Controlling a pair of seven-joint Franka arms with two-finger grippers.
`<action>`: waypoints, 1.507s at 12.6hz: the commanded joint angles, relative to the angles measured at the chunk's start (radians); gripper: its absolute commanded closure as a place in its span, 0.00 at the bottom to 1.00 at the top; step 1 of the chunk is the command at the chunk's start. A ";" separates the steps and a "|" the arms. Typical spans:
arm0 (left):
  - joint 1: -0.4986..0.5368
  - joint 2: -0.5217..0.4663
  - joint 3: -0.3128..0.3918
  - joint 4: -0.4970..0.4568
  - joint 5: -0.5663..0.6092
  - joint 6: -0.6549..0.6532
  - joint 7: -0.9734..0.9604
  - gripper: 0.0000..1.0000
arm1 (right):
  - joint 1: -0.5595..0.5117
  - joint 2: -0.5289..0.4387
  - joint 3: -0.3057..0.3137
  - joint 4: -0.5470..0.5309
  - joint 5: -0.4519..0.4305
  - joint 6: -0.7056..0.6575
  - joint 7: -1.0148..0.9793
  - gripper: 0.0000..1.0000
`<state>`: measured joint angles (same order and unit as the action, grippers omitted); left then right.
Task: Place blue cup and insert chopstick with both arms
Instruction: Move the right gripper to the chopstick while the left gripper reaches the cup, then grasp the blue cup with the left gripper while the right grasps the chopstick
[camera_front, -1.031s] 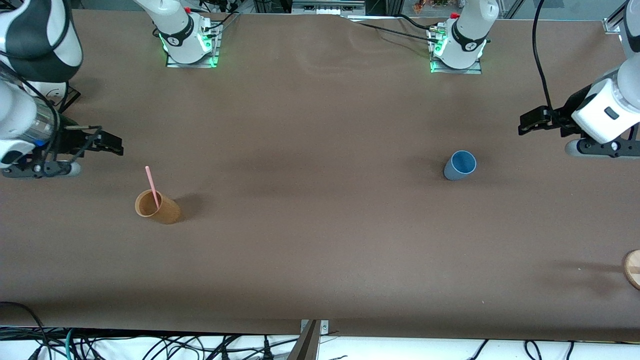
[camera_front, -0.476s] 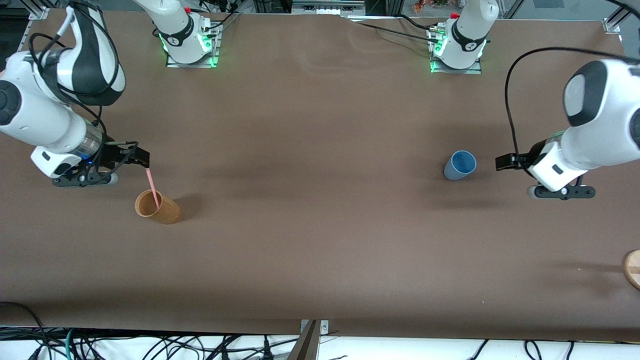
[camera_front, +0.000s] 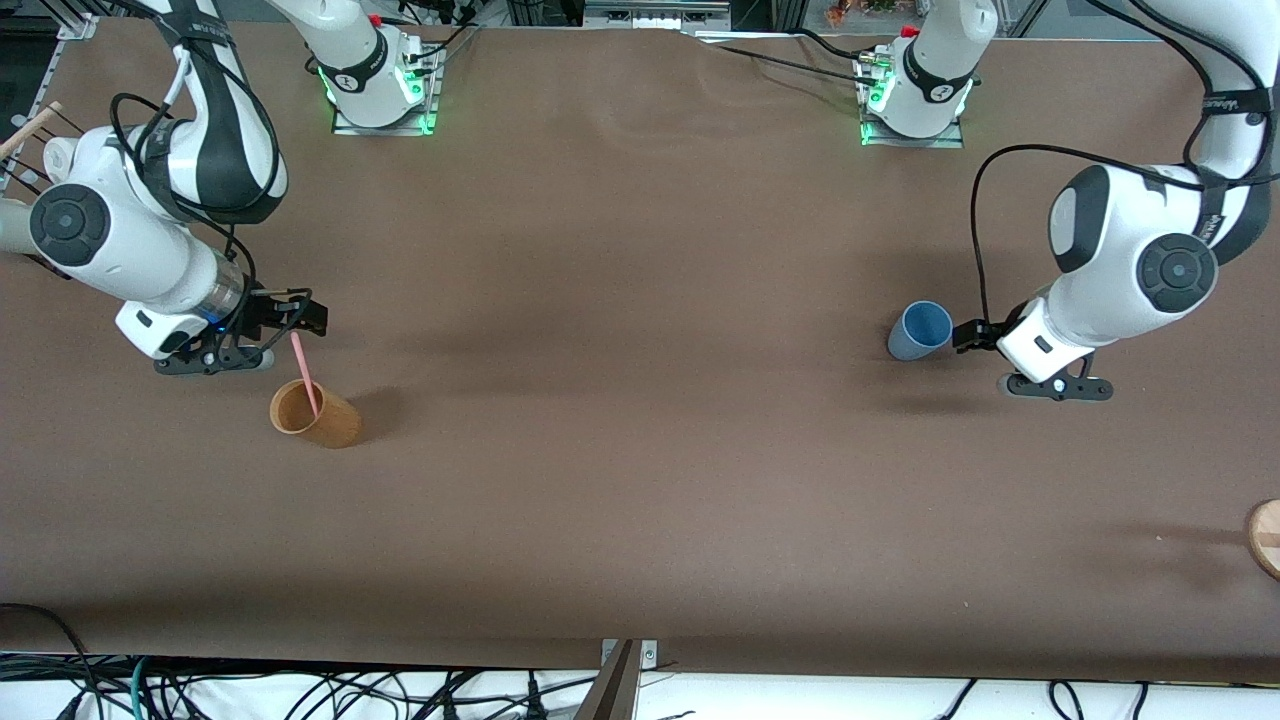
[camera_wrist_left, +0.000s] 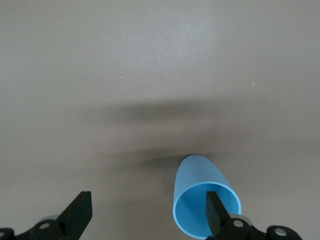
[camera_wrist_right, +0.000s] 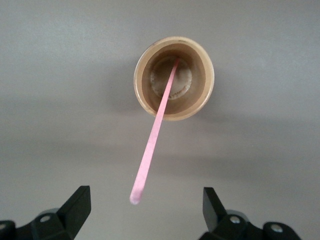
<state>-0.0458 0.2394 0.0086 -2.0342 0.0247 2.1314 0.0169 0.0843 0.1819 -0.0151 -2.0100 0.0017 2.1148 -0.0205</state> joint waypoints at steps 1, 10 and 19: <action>-0.011 -0.068 0.001 -0.134 0.021 0.097 0.021 0.00 | 0.002 0.011 0.004 -0.003 -0.003 0.023 0.013 0.13; -0.039 -0.128 0.001 -0.366 0.020 0.317 0.008 0.00 | 0.000 0.027 0.004 0.016 0.027 0.011 0.005 0.88; -0.039 -0.078 0.002 -0.379 0.009 0.378 0.006 0.88 | 0.000 0.071 0.004 0.161 0.073 -0.134 0.005 1.00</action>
<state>-0.0815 0.1579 0.0082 -2.4041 0.0250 2.4900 0.0255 0.0847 0.2289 -0.0137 -1.9165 0.0582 2.0406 -0.0175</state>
